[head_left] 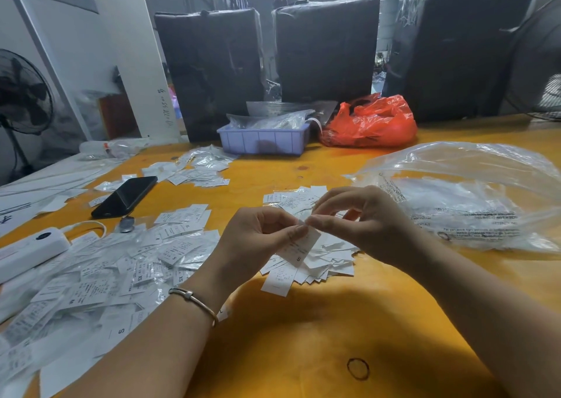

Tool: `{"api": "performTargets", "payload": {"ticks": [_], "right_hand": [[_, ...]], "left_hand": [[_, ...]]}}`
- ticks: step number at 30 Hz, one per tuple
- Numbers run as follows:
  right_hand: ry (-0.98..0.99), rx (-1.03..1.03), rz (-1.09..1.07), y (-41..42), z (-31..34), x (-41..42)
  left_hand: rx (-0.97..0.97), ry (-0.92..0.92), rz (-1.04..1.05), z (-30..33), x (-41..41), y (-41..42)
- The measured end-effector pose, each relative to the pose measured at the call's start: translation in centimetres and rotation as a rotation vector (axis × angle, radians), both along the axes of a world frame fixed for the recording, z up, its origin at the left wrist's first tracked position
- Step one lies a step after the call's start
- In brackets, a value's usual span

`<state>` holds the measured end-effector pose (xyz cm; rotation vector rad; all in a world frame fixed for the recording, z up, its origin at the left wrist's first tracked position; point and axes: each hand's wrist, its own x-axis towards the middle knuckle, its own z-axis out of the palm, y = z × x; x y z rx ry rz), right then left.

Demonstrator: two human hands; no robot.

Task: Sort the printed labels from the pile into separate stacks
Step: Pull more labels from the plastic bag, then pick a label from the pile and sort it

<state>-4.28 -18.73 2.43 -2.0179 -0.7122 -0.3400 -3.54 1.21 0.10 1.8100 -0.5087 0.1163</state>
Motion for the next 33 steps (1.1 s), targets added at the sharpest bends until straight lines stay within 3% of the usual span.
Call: {"api": "performTargets", "payload": {"ticks": [3, 9, 14, 17, 21, 23, 27, 30, 33], "right_hand": [[0.027, -0.003, 0.021, 0.0, 0.1, -0.1], [0.065, 0.198, 0.033, 0.0, 0.0, -0.1], [0.018, 0.183, 0.01, 0.6, -0.2, -0.3], [-0.029, 0.115, -0.185, -0.5, -0.1, 0.7], [-0.072, -0.267, -0.605, -2.7, -0.5, 2.1], [-0.058, -0.336, -0.744, -3.4, -0.8, 2.5], [-0.01, -0.466, -0.931, -5.1, -0.9, 3.3], [0.103, -0.619, -1.019, -5.9, -1.2, 3.7], [0.234, -0.677, -1.024, -6.4, -1.4, 4.1]], "left_hand": [[0.011, -0.015, 0.011, 0.0, 0.0, 0.1], [-0.036, 0.044, -0.02, 0.2, -0.3, -0.2], [0.006, -0.004, 0.033, 0.4, -0.1, 0.0], [0.007, -0.017, 0.123, 0.5, 0.4, 0.8], [0.014, -0.011, 0.402, 0.7, 1.4, 3.0], [0.124, 0.011, 0.571, 0.6, 2.2, 4.3], [0.582, 0.087, 0.851, 0.4, 2.8, 6.4], [0.801, 0.163, 0.934, 0.4, 2.8, 7.1], [0.889, 0.18, 0.963, 0.2, 2.9, 7.2]]}}
